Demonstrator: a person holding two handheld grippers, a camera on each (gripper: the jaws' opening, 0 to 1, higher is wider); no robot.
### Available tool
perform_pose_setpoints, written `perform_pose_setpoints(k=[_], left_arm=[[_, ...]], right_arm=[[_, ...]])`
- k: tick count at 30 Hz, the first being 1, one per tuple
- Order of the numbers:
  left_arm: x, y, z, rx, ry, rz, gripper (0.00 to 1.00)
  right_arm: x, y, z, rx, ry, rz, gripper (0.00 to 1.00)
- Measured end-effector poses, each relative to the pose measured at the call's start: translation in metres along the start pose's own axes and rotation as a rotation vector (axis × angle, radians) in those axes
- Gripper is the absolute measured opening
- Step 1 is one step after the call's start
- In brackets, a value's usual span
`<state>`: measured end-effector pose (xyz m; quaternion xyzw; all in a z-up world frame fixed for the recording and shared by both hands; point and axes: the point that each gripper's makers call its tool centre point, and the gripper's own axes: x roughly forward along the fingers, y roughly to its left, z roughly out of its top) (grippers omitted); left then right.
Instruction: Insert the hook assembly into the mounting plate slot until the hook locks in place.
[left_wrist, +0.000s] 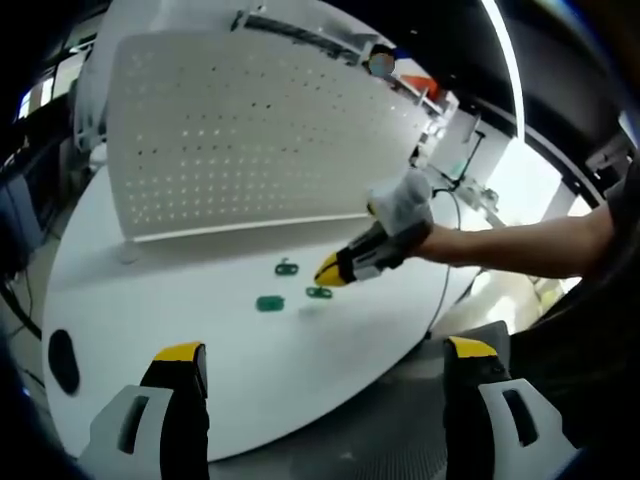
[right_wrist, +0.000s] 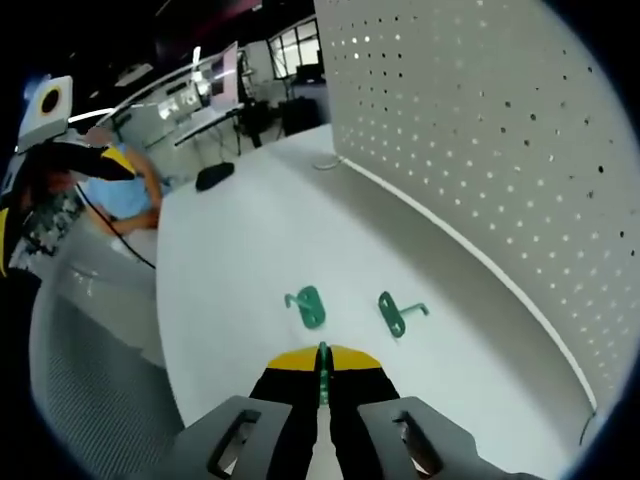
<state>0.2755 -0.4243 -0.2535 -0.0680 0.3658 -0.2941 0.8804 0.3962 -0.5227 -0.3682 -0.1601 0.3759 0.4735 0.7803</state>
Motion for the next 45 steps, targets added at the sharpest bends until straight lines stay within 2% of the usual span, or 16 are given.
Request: perform_pose_setpoints(k=[7, 18, 25, 28, 32, 37, 45], left_arm=[[0.001, -0.001, 0.002, 0.003, -0.008, -0.002, 1.0], [0.007, 0.006, 0.01, 0.01, -0.007, 0.004, 1.0], [0.007, 0.008, 0.018, 0.021, -0.007, -0.001, 1.0], [0.007, 0.009, 0.021, 0.029, -0.006, 0.002, 1.0], [0.008, 0.014, 0.026, -0.003, -0.027, 0.013, 1.0], [0.01, 0.012, 0.031, -0.059, -0.052, -0.007, 1.0], [0.013, 0.011, 0.033, -0.103, -0.066, -0.022, 1.0]], right_arm=[[-0.01, -0.002, 0.009, 0.016, -0.033, -0.027, 0.0], [-0.034, 0.005, 0.045, 0.014, -0.138, -0.063, 0.0], [-0.052, 0.022, 0.072, -0.007, -0.198, -0.054, 0.0], [-0.062, 0.027, 0.087, 0.009, -0.247, -0.049, 0.0], [-0.073, 0.035, 0.098, 0.036, -0.291, -0.045, 0.0], [-0.088, 0.049, 0.112, 0.096, -0.368, -0.022, 0.0], [-0.102, 0.072, 0.12, 0.159, -0.444, 0.014, 0.0]])
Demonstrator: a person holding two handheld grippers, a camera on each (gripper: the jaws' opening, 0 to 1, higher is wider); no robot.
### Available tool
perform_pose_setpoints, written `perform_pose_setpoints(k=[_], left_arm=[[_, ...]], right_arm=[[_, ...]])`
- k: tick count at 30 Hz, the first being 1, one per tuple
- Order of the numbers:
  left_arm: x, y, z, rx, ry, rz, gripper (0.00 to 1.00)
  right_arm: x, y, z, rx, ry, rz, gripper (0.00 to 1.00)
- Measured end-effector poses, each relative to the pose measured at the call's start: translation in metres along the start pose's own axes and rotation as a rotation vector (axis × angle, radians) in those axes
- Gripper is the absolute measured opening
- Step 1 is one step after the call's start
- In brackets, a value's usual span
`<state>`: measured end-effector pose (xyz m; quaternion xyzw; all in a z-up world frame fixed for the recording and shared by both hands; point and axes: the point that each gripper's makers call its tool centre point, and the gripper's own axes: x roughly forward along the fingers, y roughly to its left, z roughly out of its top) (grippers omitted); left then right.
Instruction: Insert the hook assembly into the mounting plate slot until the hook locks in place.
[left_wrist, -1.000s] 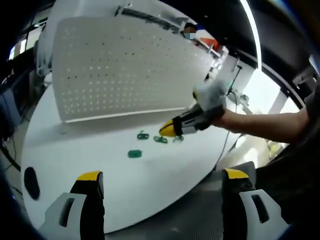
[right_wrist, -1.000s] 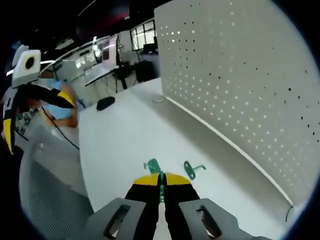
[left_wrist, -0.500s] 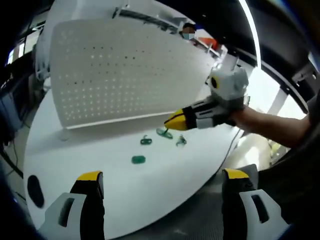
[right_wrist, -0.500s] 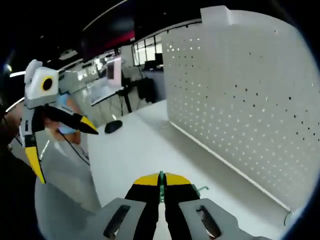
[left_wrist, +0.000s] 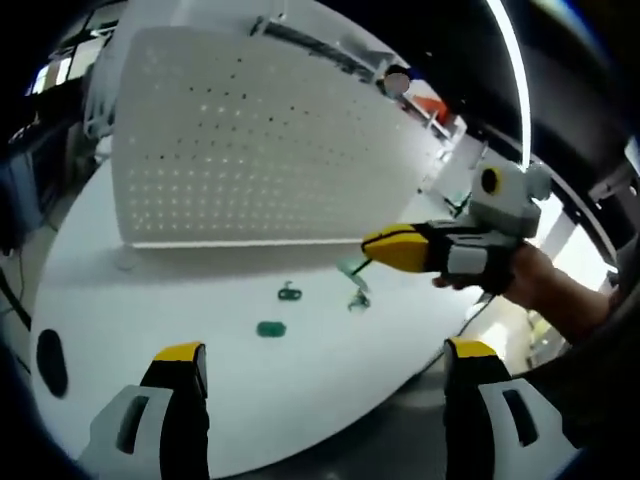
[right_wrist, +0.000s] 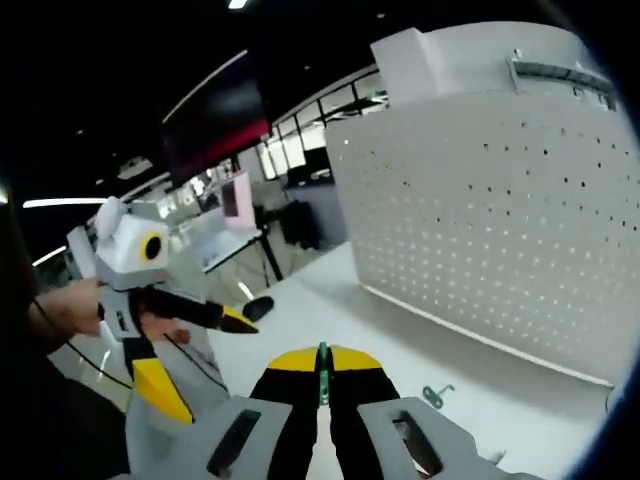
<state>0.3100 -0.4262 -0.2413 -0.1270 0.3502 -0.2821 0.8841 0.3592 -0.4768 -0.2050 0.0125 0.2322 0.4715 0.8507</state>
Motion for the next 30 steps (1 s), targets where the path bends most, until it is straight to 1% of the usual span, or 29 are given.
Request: perform_pose_setpoints(k=[2, 8, 10, 17, 19, 20, 22, 23, 24, 27, 30], left_arm=[[0.001, 0.001, 0.0, 0.0, -0.006, -0.002, 0.99], [0.005, -0.001, 0.001, -0.009, -0.017, -0.014, 0.92], [0.007, -0.002, 0.002, -0.015, -0.024, -0.017, 0.9], [0.009, -0.006, 0.01, -0.053, -0.063, -0.05, 0.79], [0.01, -0.009, 0.014, -0.095, -0.086, -0.072, 0.77], [0.01, -0.013, 0.017, -0.138, -0.107, -0.099, 0.75], [0.009, -0.014, 0.023, -0.179, -0.138, -0.118, 0.69], [0.008, -0.011, 0.022, -0.178, -0.134, -0.113, 0.65], [0.008, -0.012, 0.024, -0.191, -0.15, -0.116, 0.63], [0.008, -0.013, 0.025, -0.207, -0.16, -0.115, 0.58], [0.008, -0.015, 0.026, -0.214, -0.167, -0.125, 0.53]], right_arm=[[-0.001, 0.004, 0.002, 0.017, -0.015, 0.001, 0.0], [-0.002, 0.015, 0.006, 0.057, -0.054, 0.006, 0.0], [-0.002, 0.02, 0.008, 0.069, -0.07, 0.01, 0.0], [-0.001, 0.036, 0.013, 0.082, -0.099, 0.024, 0.0], [-0.001, 0.04, 0.013, 0.081, -0.102, 0.028, 0.0], [-0.001, 0.041, 0.014, 0.082, -0.104, 0.03, 0.0], [-0.002, 0.044, 0.016, 0.077, -0.115, 0.025, 0.0], [-0.003, 0.043, 0.018, 0.033, -0.122, 0.007, 0.0], [-0.004, 0.044, 0.019, 0.026, -0.124, 0.005, 0.0], [-0.004, 0.048, 0.022, 0.05, -0.134, 0.022, 0.0], [-0.004, 0.052, 0.024, 0.034, -0.146, 0.02, 0.0]])
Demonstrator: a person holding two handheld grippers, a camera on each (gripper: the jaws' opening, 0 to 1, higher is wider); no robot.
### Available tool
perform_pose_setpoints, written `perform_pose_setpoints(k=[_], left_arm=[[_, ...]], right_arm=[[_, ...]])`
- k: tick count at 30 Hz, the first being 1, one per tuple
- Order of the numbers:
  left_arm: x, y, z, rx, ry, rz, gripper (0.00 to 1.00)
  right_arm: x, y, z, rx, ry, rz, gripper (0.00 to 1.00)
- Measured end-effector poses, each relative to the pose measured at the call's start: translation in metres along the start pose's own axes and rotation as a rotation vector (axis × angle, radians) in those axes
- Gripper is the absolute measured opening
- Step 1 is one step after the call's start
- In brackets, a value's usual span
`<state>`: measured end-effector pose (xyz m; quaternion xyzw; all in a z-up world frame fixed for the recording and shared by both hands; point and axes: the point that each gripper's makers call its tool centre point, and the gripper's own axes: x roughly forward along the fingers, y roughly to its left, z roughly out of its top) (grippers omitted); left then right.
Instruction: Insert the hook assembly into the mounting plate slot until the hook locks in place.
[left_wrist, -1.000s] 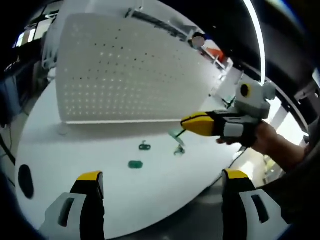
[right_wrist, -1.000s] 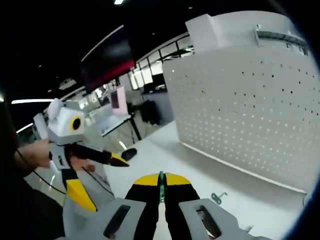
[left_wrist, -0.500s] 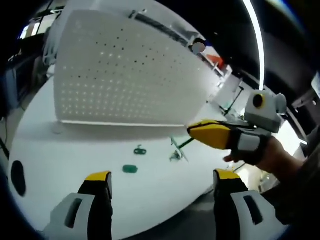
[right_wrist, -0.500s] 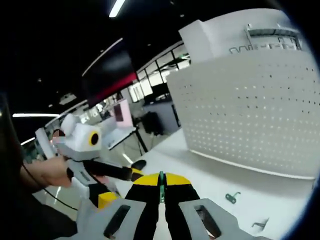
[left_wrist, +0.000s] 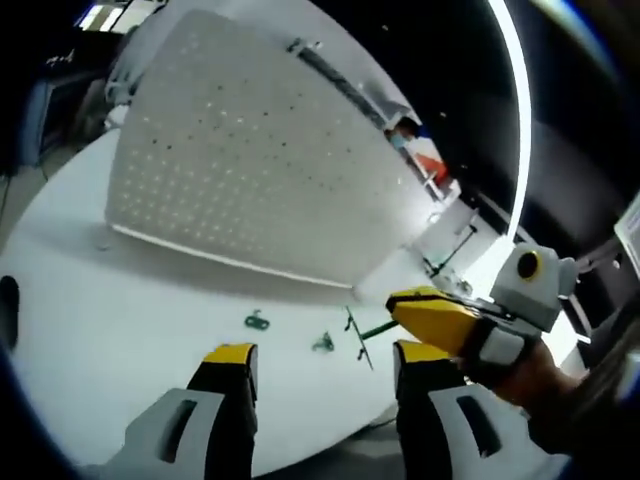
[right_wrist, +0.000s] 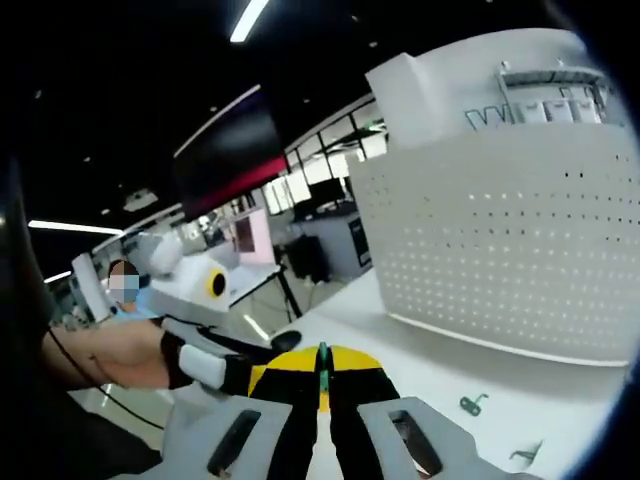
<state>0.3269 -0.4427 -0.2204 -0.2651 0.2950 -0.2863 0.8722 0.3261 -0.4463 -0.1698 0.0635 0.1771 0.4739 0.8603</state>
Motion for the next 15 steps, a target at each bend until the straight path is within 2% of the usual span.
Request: perform_pose_setpoints(k=[3, 7, 15], left_arm=[[0.0, -0.003, 0.0, 0.004, -0.002, -0.007, 0.46], [0.0, -0.005, 0.001, 0.012, -0.009, -0.026, 0.32], [-0.001, -0.015, 0.006, -0.012, -0.04, -0.082, 0.16]], right_arm=[[0.0, 0.001, 0.002, 0.004, -0.008, 0.0, 0.0], [0.001, 0.002, 0.003, -0.025, -0.006, -0.003, 0.0], [0.002, 0.001, 0.007, -0.032, -0.025, -0.011, 0.0]])
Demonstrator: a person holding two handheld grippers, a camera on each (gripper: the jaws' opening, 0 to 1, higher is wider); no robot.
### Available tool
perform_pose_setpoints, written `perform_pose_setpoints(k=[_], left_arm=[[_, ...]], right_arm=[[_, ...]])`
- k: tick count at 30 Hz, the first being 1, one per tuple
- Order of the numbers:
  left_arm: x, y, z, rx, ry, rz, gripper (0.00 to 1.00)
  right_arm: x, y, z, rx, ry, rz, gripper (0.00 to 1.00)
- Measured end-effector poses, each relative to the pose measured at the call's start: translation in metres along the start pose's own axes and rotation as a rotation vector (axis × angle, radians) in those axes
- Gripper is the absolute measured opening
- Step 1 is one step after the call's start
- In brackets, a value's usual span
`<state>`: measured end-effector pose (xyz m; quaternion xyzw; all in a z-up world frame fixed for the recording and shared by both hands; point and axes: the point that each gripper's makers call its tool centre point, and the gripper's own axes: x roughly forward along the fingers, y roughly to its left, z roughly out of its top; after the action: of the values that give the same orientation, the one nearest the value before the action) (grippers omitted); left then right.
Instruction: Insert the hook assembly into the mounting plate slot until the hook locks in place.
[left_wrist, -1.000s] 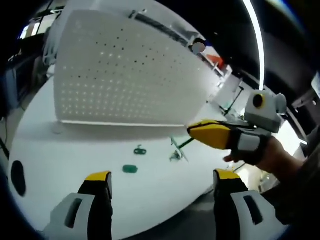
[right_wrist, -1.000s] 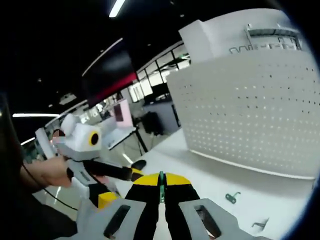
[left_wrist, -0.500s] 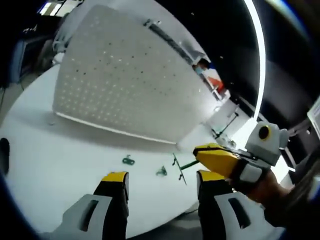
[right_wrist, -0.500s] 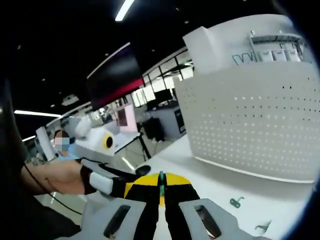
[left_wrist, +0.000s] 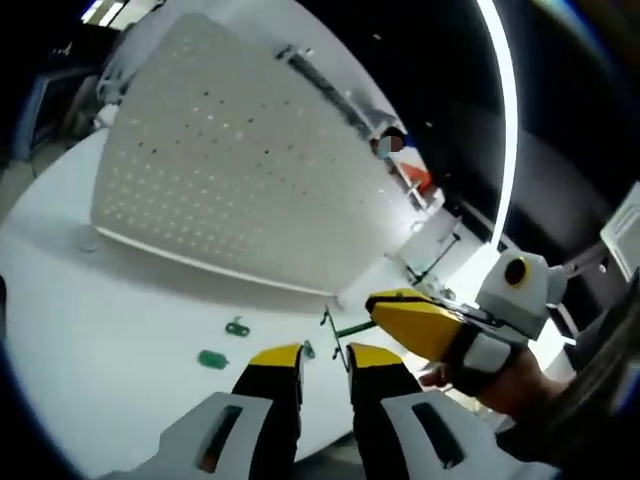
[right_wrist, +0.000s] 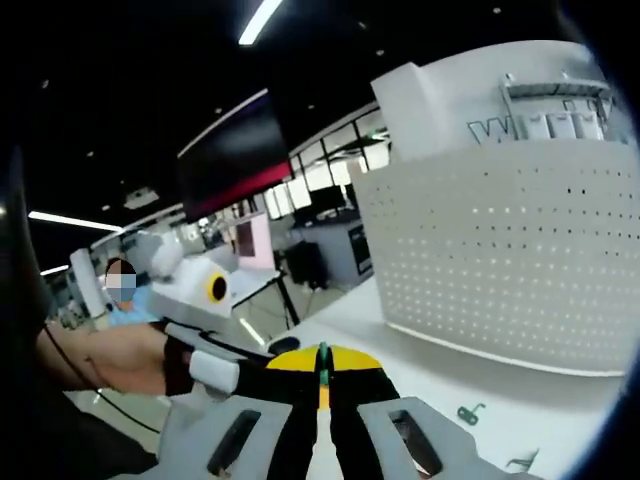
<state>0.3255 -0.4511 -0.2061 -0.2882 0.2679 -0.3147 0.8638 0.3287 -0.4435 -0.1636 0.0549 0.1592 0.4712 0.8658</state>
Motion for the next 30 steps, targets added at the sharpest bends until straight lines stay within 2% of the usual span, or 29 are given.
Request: perform_pose_setpoints(k=[4, 6, 9, 13, 20, 30], left_arm=[[-0.0008, -0.003, 0.0021, -0.018, -0.014, -0.022, 0.11], [-0.0015, 0.001, 0.004, -0.023, -0.026, -0.001, 0.13], [-0.0019, -0.0026, 0.0057, -0.035, -0.032, -0.034, 0.07], [-0.002, -0.0019, 0.0066, -0.041, -0.036, -0.035, 0.05], [-0.0025, 0.0004, 0.0063, -0.013, -0.03, -0.017, 0.03], [-0.0027, -0.0013, 0.0084, 0.04, -0.017, 0.006, 0.02]], right_arm=[[-0.0006, 0.0013, 0.0013, -0.018, -0.007, -0.004, 0.0], [-0.0006, 0.0018, 0.0016, -0.029, -0.009, -0.007, 0.0], [-0.0003, 0.0025, 0.0006, -0.039, -0.006, -0.009, 0.0], [-0.0005, 0.0027, 0.0018, -0.044, -0.012, -0.011, 0.0], [-0.0004, 0.005, -0.0006, -0.066, -0.003, -0.015, 0.0], [-0.0022, 0.0046, 0.0009, -0.034, -0.001, -0.008, 0.01]])
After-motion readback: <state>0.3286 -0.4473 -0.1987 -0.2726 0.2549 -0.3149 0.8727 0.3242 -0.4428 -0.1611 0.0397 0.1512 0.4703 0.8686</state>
